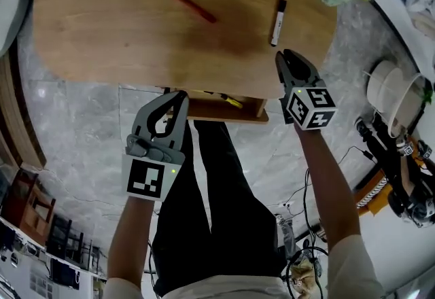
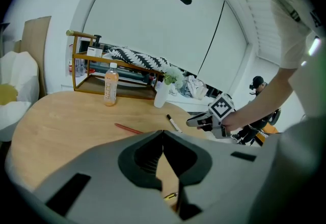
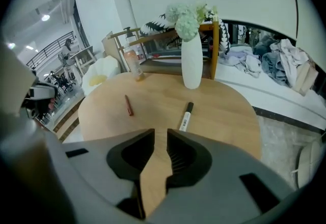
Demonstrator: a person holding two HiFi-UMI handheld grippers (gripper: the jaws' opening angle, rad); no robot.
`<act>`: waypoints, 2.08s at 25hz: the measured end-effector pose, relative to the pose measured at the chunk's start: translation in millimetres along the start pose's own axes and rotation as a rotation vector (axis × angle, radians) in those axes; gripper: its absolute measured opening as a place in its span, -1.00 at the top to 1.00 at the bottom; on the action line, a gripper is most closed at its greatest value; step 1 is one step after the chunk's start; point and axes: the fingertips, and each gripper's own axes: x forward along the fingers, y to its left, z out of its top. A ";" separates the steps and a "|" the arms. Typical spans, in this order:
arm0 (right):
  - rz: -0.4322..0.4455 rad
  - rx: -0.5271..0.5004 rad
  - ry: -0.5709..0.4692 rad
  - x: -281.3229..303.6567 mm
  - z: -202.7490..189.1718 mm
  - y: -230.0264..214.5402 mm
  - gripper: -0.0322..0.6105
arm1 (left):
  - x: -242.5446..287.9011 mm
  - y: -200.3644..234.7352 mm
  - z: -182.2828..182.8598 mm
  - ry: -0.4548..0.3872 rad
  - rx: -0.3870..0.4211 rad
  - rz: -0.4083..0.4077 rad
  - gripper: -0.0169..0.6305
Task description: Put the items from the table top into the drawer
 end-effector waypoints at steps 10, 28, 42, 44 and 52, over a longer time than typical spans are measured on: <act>-0.059 0.147 0.062 54.5 -31.8 -29.8 0.45 | 11.0 8.3 -34.7 0.013 -0.040 0.030 0.88; -0.103 0.112 0.063 52.9 -45.4 -25.6 0.65 | 0.0 12.6 -58.4 0.026 -0.063 0.053 0.88; -0.002 0.000 0.095 26.7 -82.4 44.6 0.65 | -13.6 7.5 -80.5 0.049 -0.033 0.026 0.88; 0.016 -0.016 0.109 22.4 -93.1 56.8 0.65 | -17.7 8.0 -84.5 0.052 -0.030 0.023 0.88; 0.051 -0.029 0.126 9.0 -114.1 87.9 0.65 | -36.5 15.1 -96.8 0.061 -0.017 0.023 0.88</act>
